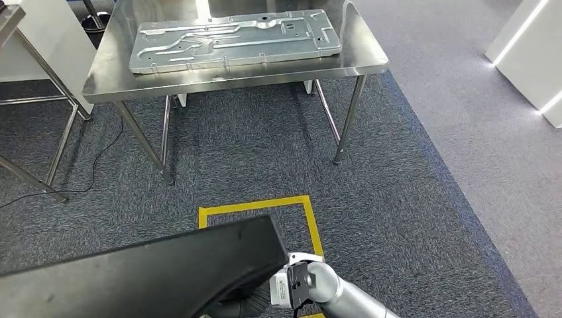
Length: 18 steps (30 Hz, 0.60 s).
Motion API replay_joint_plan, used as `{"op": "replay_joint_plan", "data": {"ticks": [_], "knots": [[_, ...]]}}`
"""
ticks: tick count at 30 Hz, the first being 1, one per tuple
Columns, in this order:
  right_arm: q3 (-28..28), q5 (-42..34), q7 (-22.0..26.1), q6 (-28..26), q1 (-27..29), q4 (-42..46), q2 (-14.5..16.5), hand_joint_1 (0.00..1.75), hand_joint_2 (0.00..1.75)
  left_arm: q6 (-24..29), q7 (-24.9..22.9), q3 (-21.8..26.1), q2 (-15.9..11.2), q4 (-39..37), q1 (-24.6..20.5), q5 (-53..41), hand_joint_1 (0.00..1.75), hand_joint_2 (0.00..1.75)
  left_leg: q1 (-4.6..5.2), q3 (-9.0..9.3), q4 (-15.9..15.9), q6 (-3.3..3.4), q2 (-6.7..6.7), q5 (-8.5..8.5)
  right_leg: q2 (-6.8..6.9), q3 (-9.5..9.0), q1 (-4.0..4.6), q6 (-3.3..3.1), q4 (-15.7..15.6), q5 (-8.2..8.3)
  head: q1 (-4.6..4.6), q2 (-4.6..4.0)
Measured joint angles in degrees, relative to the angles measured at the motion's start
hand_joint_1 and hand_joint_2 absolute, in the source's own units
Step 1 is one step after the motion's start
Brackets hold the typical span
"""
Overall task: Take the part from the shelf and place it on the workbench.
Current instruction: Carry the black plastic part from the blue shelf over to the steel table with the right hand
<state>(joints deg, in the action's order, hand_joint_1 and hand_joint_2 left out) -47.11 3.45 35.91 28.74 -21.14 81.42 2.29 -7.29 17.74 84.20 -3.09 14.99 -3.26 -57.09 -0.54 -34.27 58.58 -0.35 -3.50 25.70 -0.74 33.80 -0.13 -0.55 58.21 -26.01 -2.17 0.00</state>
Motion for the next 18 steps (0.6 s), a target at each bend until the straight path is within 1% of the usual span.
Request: {"op": "replay_joint_plan", "data": {"ticks": [1, 2, 3, 4, 5, 6, 7, 8, 9, 10, 11, 12, 13, 15, 16, 17, 18], "knots": [[0.0, 0.0, 0.0, 0.0, 0.0, 0.0, 0.1, 1.75, 1.75, 0.0, 0.0, 0.0, 0.0, 0.0, 0.0, 0.2, 0.00, 1.75, 0.09, -0.42, 1.0, -0.22, 0.57, 0.76, 0.24, -0.23, -0.16, -0.33, -0.4, 0.14, -0.06, 0.00], [0.0, 0.0, 0.1, 0.0, 0.0, 0.0, 0.2, 1.75, 1.75, -0.1, 0.0, 0.1, 0.0, 0.0, -0.1, 0.3, 0.00, 1.75, 0.17, -1.32, 3.1, -0.40, 1.25, 2.02, 0.51, -0.46, -0.31, -0.63, -0.7, 0.24, -0.12, 0.00], [0.1, 0.0, 0.1, 0.0, 0.1, 0.0, 0.3, 1.75, 1.75, -0.1, 0.0, 0.1, 0.0, 0.0, -0.1, 0.4, 0.00, 1.75, 0.14, -2.77, 6.4, -0.54, 1.97, 3.74, 0.79, -0.58, -0.31, -0.87, -0.8, 0.20, -0.18, 0.00], [0.1, 0.0, 0.1, 0.0, 0.1, -0.1, 0.4, 1.75, 1.75, -0.1, 0.0, 0.2, 0.0, 0.0, -0.2, 0.6, 0.00, 1.75, 0.05, -4.66, 10.4, -0.72, 2.38, 5.54, 1.03, -0.61, -0.27, -0.98, -0.8, 0.12, -0.21, 0.00], [0.1, 0.0, 0.1, 0.0, 0.2, -0.2, 0.4, 1.75, 1.75, -0.1, 0.0, 0.2, 0.0, 0.0, -0.1, 0.7, 0.00, 1.75, -0.09, -6.31, 13.8, -0.91, 2.59, 6.71, 1.22, -0.65, -0.23, -1.02, -0.8, 0.02, -0.21, 0.00], [0.1, 0.0, 0.1, 0.0, 0.3, -0.3, 0.4, 1.75, 1.75, -0.1, 0.0, 0.3, 0.0, 0.0, -0.1, 0.8, 0.00, 1.75, -0.25, -7.24, 15.6, -1.08, 2.76, 6.94, 1.40, -0.71, -0.22, -0.99, -0.8, -0.10, -0.21, 0.00], [0.1, 0.0, 0.1, 0.0, 0.3, -0.3, 0.4, 1.75, 1.75, -0.1, 0.0, 0.3, 0.1, 0.0, 0.0, 0.9, 0.00, 1.75, -0.43, -7.05, 15.3, -1.23, 2.92, 6.09, 1.55, -0.81, -0.24, -0.88, -0.8, -0.23, -0.21, 0.00], [0.1, 0.0, 0.1, 0.1, 0.3, -0.4, 0.4, 1.75, 1.75, -0.2, 0.0, 0.4, 0.1, 0.0, 0.0, 0.9, 0.00, 1.75, -0.60, -5.65, 12.5, -1.34, 3.13, 4.33, 1.66, -0.97, -0.28, -0.72, -0.7, -0.42, -0.21, 0.00], [0.1, 0.0, 0.1, 0.2, 0.3, -0.4, 0.5, 1.75, 1.75, -0.2, 0.1, 0.5, 0.1, 0.0, 0.0, 1.0, 0.00, 1.75, -0.76, -3.51, 8.4, -1.38, 3.46, 2.35, 1.78, -1.18, -0.32, -0.50, -0.6, -0.65, -0.21, 0.00], [0.1, -0.1, 0.1, 0.3, 0.2, -0.4, 0.6, 1.75, 1.75, -0.2, 0.2, 0.6, 0.0, 0.0, -0.1, 1.0, 0.00, 1.75, -0.72, -1.48, 4.5, -1.30, 3.84, 1.20, 1.89, -1.35, -0.23, -0.20, -0.5, -0.93, -0.21, 0.00], [0.1, -0.1, 0.1, 0.4, 0.2, -0.4, 0.6, 1.75, 1.75, -0.3, 0.2, 0.6, 0.0, 0.0, -0.1, 1.0, 0.00, 1.75, -0.64, 0.02, 1.6, -1.01, 4.07, 0.65, 1.97, -1.48, -0.16, 0.17, -0.4, -1.25, -0.18, 0.00], [0.1, -0.1, 0.1, 0.4, 0.1, -0.4, 0.7, 1.75, 1.75, -0.3, 0.3, 0.7, 0.0, 0.0, -0.1, 1.1, 0.00, 1.75, -0.50, 0.77, 0.1, -0.63, 4.21, 0.79, 2.04, -1.66, -0.07, 0.55, -0.4, -1.49, -0.16, 0.00], [0.1, -0.1, 0.1, 0.5, 0.1, -0.4, 0.8, 1.75, 1.75, -0.4, 0.3, 0.8, 0.1, 0.0, -0.1, 1.1, 0.00, 1.75, -0.39, 0.95, -0.4, -0.16, 4.15, 1.30, 2.08, -1.80, 0.00, 0.97, -0.1, -1.53, -0.13, 0.00], [0.2, -0.4, 0.0, 0.6, -0.1, -0.4, 0.8, 1.75, 1.75, -0.5, 0.4, 0.9, 0.1, 0.0, 0.1, 1.1, 0.00, 1.75, -0.46, 1.62, -0.6, 0.79, 3.70, 1.68, 1.99, -1.98, -0.20, 1.69, 0.9, -1.55, -0.11, 0.00], [0.2, -0.6, -0.1, 0.6, -0.2, -0.4, 0.9, 1.75, 1.75, -0.6, 0.5, 0.9, 0.1, 0.0, 0.1, 1.2, 0.00, 1.75, -0.50, 2.21, -0.7, 1.23, 3.51, 1.89, 1.78, -1.54, -0.34, 1.98, 2.2, -1.75, -0.11, 0.01], [0.2, -0.8, -0.2, 0.6, -0.3, -0.3, 0.9, 1.75, 1.75, -0.6, 0.6, 1.0, 0.0, 0.0, 0.0, 1.2, 0.00, 1.75, -0.50, 2.86, -0.7, 1.60, 3.35, 2.15, 1.55, -0.39, -0.47, 2.21, 4.3, -2.36, -0.08, 0.01], [0.2, -1.0, -0.4, 0.6, -0.4, -0.3, 0.9, 1.75, 1.75, -0.7, 0.6, 1.0, 0.0, 0.0, 0.0, 1.1, 0.00, 1.75, -0.47, 3.40, -0.8, 1.83, 3.26, 2.49, 1.28, 1.61, -0.54, 2.36, 7.4, -3.24, -0.05, 0.01]]}}
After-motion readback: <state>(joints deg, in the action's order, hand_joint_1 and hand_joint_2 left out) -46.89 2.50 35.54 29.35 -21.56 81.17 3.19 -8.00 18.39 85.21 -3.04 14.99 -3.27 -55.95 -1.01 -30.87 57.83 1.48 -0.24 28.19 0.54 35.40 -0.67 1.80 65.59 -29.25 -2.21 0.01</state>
